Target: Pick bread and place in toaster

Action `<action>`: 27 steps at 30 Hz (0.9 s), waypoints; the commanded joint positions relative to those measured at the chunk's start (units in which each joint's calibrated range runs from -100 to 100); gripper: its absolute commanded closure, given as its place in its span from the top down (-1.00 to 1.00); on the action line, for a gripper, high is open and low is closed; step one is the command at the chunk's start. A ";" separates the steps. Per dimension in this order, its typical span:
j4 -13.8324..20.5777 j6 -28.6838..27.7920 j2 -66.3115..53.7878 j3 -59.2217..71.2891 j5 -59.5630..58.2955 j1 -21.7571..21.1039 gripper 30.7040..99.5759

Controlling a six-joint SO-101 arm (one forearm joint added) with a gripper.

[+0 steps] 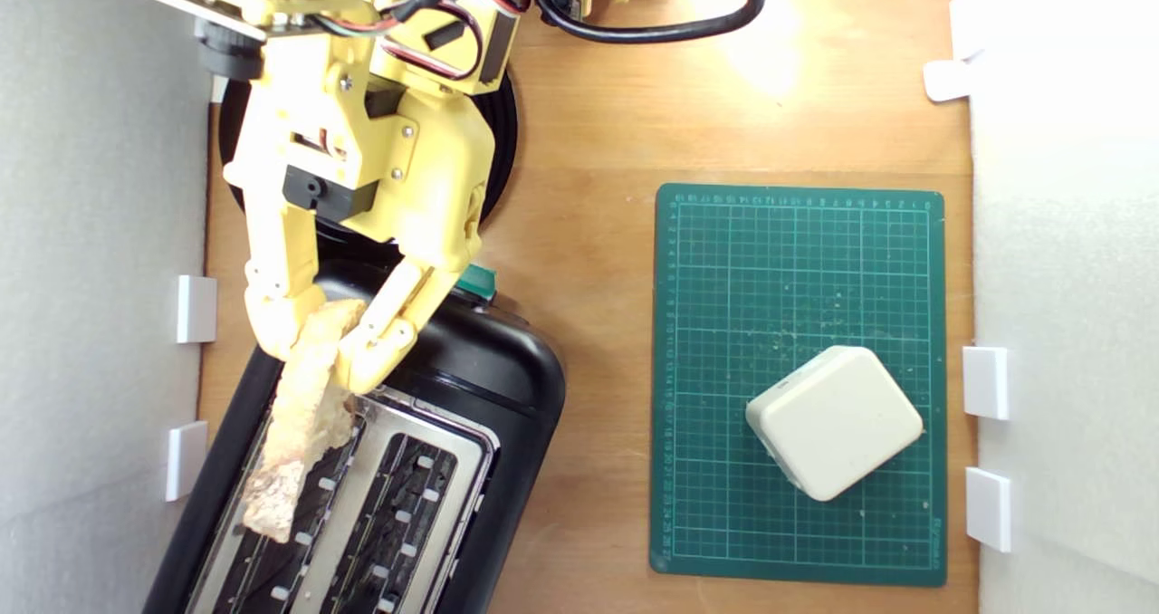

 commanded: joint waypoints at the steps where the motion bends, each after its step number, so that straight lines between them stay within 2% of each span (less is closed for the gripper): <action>1: 0.12 -0.64 -0.30 -2.54 -2.78 0.76 -0.27; 13: 0.48 -1.74 1.86 -2.81 -5.34 0.68 -0.27; 17: 2.29 -1.84 3.19 -2.81 -5.34 0.68 -0.27; 27: 2.39 -1.89 5.11 -2.90 -7.98 0.52 -0.27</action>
